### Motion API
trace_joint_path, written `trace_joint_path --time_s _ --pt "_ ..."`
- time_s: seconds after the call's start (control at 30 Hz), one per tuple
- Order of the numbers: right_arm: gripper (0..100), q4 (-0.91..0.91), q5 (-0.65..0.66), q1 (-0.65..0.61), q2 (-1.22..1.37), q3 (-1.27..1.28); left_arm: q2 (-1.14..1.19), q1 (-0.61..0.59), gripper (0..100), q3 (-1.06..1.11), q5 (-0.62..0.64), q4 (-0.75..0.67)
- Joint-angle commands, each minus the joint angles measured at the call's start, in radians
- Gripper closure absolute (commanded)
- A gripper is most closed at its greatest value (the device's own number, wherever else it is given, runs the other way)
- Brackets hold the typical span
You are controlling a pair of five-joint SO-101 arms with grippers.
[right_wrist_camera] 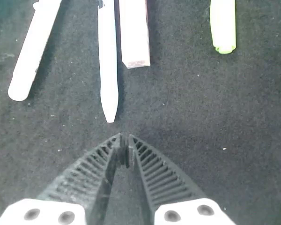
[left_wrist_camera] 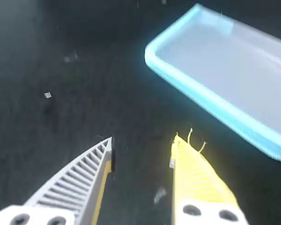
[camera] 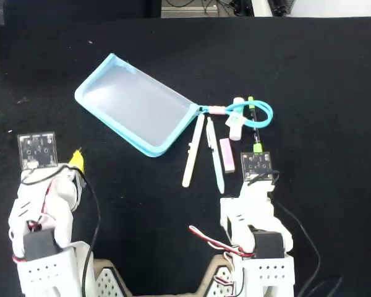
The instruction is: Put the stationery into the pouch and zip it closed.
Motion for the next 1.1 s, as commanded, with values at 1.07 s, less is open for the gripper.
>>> trace_joint_path --time_s 1.07 --pt "98.7 0.008 0.008 0.012 -0.085 -0.005 1.005 0.188 79 -0.463 0.132 -0.163"
